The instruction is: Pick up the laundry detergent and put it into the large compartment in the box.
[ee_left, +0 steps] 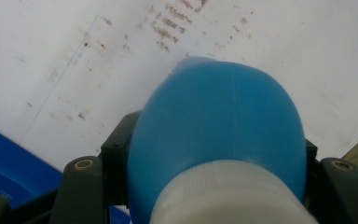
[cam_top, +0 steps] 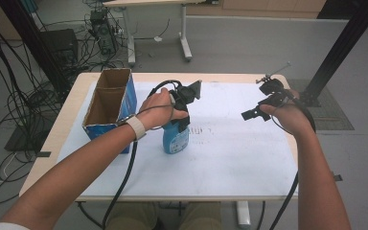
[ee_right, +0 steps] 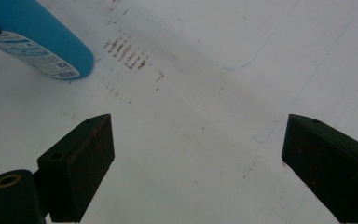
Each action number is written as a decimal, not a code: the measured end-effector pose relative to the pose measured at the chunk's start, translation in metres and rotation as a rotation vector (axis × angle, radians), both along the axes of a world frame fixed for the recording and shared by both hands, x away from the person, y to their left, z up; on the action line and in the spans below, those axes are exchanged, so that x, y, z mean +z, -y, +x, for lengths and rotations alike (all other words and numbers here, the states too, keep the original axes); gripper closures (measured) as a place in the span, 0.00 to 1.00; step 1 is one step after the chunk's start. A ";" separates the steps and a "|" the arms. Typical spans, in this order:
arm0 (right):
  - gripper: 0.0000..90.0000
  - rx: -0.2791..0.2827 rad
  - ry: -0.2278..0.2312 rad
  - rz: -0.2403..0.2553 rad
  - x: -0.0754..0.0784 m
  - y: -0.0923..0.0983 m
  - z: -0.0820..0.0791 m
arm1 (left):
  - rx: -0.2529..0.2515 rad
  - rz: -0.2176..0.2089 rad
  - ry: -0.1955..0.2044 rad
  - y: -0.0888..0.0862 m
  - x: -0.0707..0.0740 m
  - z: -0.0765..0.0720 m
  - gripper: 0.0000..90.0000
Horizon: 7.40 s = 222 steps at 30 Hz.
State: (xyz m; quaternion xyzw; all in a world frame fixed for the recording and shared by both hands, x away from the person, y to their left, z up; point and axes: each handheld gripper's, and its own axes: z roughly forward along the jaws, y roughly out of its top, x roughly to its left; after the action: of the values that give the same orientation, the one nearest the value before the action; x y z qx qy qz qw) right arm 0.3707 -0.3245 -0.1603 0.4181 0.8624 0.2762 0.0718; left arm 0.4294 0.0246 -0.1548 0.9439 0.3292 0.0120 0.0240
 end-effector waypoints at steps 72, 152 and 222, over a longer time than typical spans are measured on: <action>0.10 0.039 0.017 0.018 0.003 -0.016 0.004 | 0.308 -0.077 -0.015 -0.074 0.163 0.004 0.42; 0.10 0.135 0.023 0.005 0.001 -0.044 0.031 | 0.765 -0.135 0.044 -0.195 0.211 -0.007 0.42; 0.10 0.121 0.007 0.013 -0.010 -0.042 0.036 | 0.835 -0.083 0.017 -0.217 0.154 0.020 0.42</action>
State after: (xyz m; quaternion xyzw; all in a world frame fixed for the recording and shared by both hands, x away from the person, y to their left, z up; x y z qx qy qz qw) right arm 0.4066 -0.2827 -0.1704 0.3648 0.8840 0.2872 0.0552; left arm 0.4491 0.2419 -0.0010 0.7276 0.6834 0.0153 0.0580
